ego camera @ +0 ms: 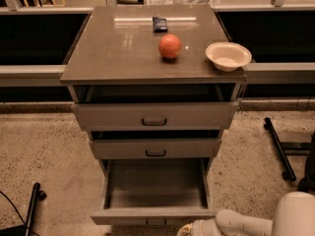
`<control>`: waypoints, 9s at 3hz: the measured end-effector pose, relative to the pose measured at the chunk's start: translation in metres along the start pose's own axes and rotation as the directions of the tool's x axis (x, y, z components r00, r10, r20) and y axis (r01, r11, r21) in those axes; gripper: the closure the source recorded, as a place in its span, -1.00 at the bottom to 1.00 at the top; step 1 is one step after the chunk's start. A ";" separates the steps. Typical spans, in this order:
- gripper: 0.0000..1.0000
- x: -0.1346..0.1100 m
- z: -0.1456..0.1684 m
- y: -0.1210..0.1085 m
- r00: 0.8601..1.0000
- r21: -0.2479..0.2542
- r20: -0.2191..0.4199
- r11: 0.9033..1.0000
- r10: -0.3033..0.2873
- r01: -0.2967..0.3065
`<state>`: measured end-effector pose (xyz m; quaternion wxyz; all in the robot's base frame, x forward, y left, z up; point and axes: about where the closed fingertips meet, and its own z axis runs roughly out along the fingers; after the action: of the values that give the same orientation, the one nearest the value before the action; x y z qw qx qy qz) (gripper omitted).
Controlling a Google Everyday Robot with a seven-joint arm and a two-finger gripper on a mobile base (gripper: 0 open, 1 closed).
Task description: Close bottom drawer
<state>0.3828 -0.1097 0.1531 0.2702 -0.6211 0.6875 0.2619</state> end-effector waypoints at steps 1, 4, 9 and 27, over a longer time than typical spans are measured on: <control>1.00 0.013 0.011 -0.006 1.000 0.083 -0.001 0.997 -0.004 0.004; 1.00 0.018 0.035 -0.059 0.993 0.310 0.005 0.945 -0.114 0.107; 1.00 -0.030 0.035 -0.184 0.957 0.332 0.073 0.912 -0.281 0.243; -1.00 -0.014 0.020 -0.219 0.949 0.241 0.183 0.948 -0.257 0.210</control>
Offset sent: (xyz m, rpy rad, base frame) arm 0.0371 -0.0050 -0.0431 -0.0174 -0.2991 -0.1530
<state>0.6033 -0.1057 0.1437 0.4378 -0.6335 0.6006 0.2153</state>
